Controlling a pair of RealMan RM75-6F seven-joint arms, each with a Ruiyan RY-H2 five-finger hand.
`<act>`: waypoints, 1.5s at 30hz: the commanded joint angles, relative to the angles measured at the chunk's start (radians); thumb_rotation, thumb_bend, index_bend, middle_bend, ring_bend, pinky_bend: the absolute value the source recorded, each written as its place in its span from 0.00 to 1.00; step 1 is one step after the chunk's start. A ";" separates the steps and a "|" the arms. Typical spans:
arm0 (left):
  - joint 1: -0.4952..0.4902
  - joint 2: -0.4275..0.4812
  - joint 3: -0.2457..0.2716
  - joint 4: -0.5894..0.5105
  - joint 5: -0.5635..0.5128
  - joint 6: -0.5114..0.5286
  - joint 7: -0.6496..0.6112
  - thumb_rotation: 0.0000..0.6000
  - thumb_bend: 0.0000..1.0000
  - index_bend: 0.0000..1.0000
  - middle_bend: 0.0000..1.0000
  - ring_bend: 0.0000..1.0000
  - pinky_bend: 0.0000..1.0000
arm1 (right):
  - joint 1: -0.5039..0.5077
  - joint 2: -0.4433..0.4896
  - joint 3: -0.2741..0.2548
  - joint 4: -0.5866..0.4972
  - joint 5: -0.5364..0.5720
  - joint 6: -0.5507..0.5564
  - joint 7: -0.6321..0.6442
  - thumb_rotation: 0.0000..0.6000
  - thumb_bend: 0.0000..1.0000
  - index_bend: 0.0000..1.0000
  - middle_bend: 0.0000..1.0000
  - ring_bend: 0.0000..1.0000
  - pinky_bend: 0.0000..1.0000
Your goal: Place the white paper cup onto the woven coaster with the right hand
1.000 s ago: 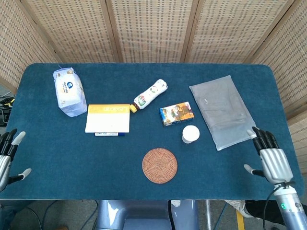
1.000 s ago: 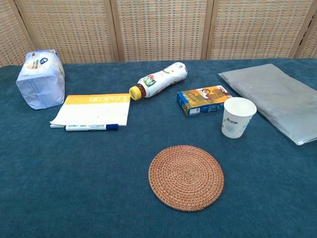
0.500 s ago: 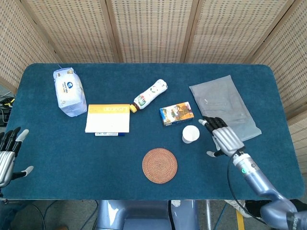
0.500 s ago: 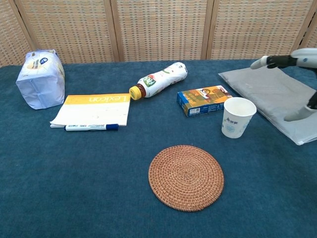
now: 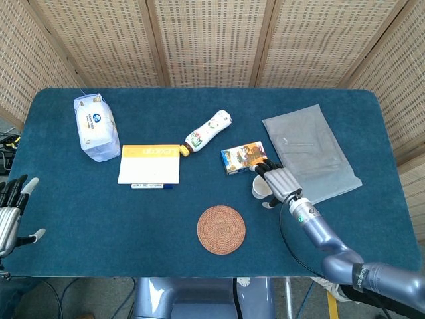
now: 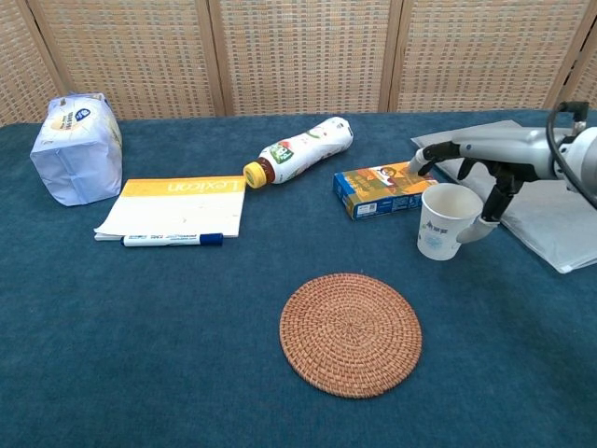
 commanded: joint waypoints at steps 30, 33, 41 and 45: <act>0.000 0.007 0.014 -0.005 0.015 0.007 -0.012 1.00 0.00 0.00 0.00 0.00 0.00 | 0.080 0.099 -0.073 -0.300 -0.179 0.010 -0.007 1.00 0.17 0.44 0.43 0.41 0.54; -0.001 0.007 0.015 -0.005 0.013 0.005 -0.015 1.00 0.00 0.00 0.00 0.00 0.00 | 0.103 0.058 -0.082 -0.288 -0.183 0.000 -0.033 1.00 0.17 0.44 0.43 0.42 0.54; -0.006 0.010 0.012 0.001 0.004 -0.006 -0.026 1.00 0.00 0.00 0.00 0.00 0.00 | 0.129 -0.004 -0.107 -0.243 -0.153 -0.013 -0.062 1.00 0.17 0.44 0.43 0.42 0.54; -0.007 0.010 0.013 0.001 0.003 -0.007 -0.026 1.00 0.00 0.00 0.00 0.00 0.00 | 0.130 -0.014 -0.114 -0.237 -0.147 -0.006 -0.067 1.00 0.17 0.44 0.43 0.42 0.54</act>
